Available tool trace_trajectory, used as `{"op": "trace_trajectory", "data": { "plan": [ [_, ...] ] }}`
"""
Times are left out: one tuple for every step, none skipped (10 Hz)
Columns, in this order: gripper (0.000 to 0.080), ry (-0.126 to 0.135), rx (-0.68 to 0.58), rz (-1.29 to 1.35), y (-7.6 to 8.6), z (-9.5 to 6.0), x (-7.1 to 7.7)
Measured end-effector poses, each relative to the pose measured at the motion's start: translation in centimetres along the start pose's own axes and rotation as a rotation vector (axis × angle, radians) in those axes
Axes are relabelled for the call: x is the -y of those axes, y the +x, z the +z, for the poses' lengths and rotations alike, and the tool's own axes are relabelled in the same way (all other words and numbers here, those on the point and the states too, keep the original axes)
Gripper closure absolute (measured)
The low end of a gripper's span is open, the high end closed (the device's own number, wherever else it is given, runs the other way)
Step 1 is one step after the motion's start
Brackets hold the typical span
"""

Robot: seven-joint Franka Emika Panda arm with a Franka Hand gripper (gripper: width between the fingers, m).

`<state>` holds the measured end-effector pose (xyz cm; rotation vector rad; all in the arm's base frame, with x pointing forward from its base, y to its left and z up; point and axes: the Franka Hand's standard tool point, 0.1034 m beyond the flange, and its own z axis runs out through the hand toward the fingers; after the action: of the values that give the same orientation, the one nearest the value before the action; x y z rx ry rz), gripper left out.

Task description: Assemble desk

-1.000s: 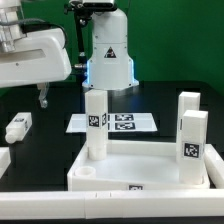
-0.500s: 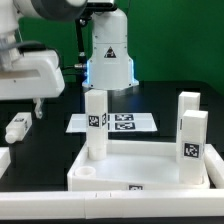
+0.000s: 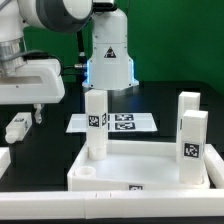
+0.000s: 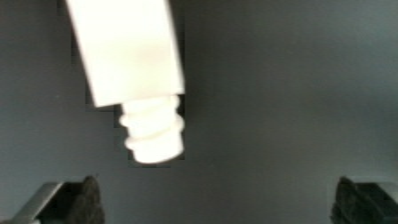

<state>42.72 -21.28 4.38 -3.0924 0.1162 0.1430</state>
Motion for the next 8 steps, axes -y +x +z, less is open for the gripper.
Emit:
{"op": "trace_trajectory", "data": {
  "plan": [
    [0.015,-0.009,0.008,-0.096,-1.4,0.8,-0.7],
    [0.015,-0.019,0.017,-0.158,-3.0,1.6,-1.1],
    [0.015,-0.018,0.026,-0.192,-3.8,2.1,-1.2],
    [0.015,-0.019,0.022,-0.172,-3.5,1.9,-1.2],
    [0.015,-0.019,0.022,-0.172,-3.4,1.9,-1.2],
    [0.015,-0.013,0.03,-0.147,-3.5,2.1,-1.2],
    [0.015,-0.004,0.048,-0.112,-3.5,2.5,-1.4],
    [0.015,-0.005,0.062,-0.093,-3.9,3.2,-1.4]
  ]
}}
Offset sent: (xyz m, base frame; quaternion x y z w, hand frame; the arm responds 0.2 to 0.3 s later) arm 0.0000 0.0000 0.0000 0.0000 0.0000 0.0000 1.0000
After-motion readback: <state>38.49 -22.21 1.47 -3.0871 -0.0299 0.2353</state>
